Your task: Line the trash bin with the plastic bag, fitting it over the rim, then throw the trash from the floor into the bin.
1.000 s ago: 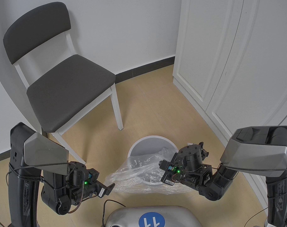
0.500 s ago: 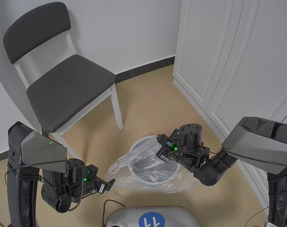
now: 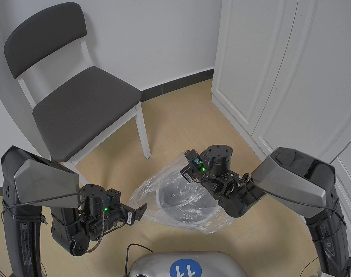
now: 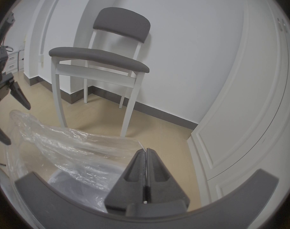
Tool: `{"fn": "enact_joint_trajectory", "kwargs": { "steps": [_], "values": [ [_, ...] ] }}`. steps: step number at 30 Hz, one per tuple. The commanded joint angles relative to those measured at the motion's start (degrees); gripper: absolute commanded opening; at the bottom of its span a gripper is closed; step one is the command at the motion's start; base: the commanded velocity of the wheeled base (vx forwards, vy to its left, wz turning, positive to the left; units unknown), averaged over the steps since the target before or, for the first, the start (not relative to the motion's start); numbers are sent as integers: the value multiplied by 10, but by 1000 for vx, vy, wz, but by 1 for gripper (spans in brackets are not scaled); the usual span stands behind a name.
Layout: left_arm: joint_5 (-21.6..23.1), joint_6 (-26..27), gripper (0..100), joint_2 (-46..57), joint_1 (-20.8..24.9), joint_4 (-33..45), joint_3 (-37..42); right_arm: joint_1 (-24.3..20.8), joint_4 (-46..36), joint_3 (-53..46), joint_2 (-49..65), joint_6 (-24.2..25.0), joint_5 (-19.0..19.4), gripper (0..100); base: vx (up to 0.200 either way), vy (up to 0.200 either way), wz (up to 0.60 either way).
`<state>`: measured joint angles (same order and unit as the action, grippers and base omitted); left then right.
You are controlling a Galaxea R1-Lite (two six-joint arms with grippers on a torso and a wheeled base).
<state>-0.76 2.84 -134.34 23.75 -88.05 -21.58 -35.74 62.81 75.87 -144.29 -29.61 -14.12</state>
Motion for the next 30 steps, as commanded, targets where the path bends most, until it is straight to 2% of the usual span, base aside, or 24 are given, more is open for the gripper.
{"fn": "enact_joint_trajectory", "kwargs": {
  "steps": [1,12,18,30],
  "values": [
    [0,-21,100,9,12,0,-17,7,3,50,-57,23,-1,0,0,0,0],
    [0,-29,100,6,15,0,-24,7,7,162,-113,58,-2,0,0,0,0],
    [-1,-31,100,-1,19,0,-30,7,15,226,-145,78,-18,0,0,0,0],
    [-1,-50,100,-8,28,0,-42,10,29,352,-207,79,-18,0,0,0,0]
  ]
}}
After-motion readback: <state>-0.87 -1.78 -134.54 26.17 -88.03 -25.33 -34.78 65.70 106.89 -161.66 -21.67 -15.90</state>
